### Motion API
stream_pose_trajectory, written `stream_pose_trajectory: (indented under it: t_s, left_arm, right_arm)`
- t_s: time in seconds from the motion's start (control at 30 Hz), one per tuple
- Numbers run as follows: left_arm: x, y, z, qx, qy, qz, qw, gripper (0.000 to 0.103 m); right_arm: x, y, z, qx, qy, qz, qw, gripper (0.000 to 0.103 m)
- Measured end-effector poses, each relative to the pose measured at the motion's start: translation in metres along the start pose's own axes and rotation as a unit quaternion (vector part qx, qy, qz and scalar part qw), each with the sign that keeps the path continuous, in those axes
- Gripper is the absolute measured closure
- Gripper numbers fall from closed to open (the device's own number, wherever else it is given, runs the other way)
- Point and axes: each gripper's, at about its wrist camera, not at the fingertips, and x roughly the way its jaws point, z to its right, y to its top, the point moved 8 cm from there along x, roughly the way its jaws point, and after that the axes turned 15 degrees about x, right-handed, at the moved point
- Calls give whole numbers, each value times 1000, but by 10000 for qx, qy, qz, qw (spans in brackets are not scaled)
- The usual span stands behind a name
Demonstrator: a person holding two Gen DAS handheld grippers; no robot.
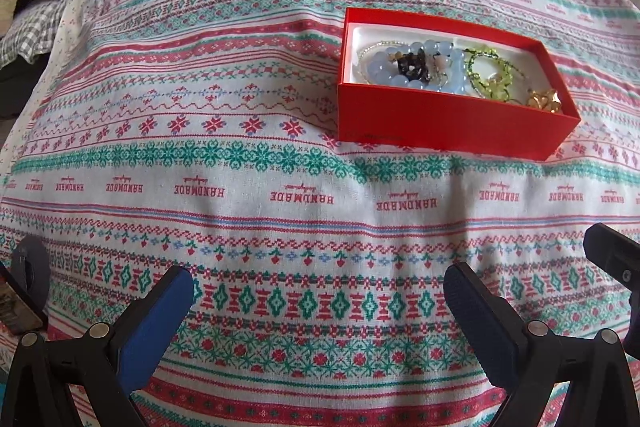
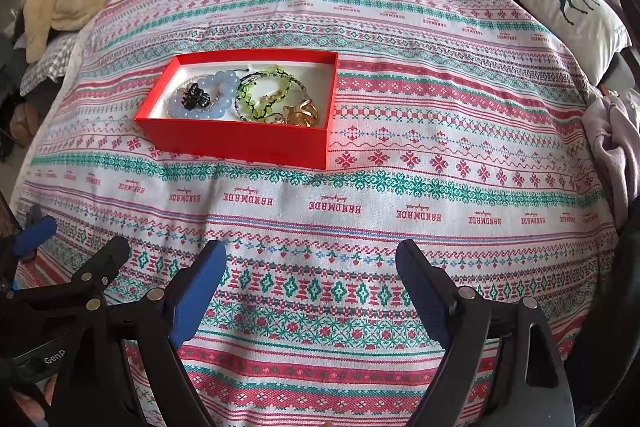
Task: Organize jewelry
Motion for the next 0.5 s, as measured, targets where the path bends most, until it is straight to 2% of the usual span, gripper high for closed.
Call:
stream_pose_trajectory:
  t_s: [0.5]
  left_arm:
    - [5,0,1,105,110,-71,9999,0]
  right_arm:
    - [5,-3,-9,-50,6,-52,10000,14]
